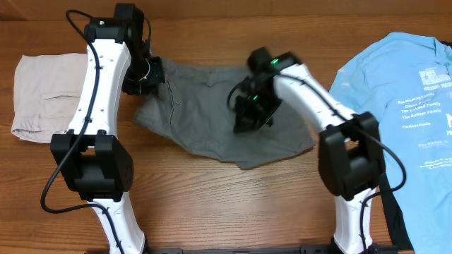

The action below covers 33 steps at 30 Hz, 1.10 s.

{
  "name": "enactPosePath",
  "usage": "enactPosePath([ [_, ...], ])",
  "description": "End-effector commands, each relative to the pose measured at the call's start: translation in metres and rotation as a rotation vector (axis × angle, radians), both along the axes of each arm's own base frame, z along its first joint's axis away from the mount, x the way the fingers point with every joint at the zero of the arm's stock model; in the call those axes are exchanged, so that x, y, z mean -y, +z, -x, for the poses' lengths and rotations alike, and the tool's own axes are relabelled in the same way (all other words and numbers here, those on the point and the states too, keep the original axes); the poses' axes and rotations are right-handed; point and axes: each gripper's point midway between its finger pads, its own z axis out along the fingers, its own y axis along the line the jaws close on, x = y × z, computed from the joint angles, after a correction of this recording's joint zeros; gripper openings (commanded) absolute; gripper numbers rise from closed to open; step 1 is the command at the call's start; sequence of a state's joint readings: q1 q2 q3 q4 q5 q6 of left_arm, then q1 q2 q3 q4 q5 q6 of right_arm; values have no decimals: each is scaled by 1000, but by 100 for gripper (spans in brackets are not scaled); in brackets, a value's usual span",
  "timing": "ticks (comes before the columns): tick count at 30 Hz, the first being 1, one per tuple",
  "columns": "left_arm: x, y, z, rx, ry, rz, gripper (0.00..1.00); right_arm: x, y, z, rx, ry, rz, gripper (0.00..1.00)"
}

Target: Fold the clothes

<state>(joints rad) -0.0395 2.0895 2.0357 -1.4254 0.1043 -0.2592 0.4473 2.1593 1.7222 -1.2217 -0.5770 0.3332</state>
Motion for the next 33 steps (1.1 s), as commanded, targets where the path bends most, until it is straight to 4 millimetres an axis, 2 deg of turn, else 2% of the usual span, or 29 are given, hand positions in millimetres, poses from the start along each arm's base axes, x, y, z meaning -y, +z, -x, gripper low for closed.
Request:
enactPosePath([
  [1, 0, 8, -5, 26, -1, 2, 5, -12, -18, 17, -31, 9, 7, 4],
  [9, 0, 8, -5, 25, -1, 2, 6, -50, -55, 39, 46, 70, -19, 4],
  [14, 1, 8, -3, 16, -1, 2, 6, -48, -81, 41, 106, 37, 68, 4],
  [18, 0, 8, -2, 12, -2, 2, 6, -46, -87, 41, 130, 48, 87, 4],
  [21, 0, 8, -2, 12, -2, 1, 6, -51, -69, 33, 156, 95, 35, 4],
  [25, 0, 8, -2, 13, -2, 1, 6, -50, -13, -4, 228, 78, -12, 4],
  [28, 0, 8, -2, 12, -2, 1, 7, -39, 24, -35, 287, 24, -22, 4],
  [31, 0, 8, -1, 9, -1, 2, 5, -33, 33, -51, 313, -13, -34, 4],
  [33, 2, 8, -1, 8, -2, 9, 4, -31, 27, -55, 313, -20, -32, 4],
])
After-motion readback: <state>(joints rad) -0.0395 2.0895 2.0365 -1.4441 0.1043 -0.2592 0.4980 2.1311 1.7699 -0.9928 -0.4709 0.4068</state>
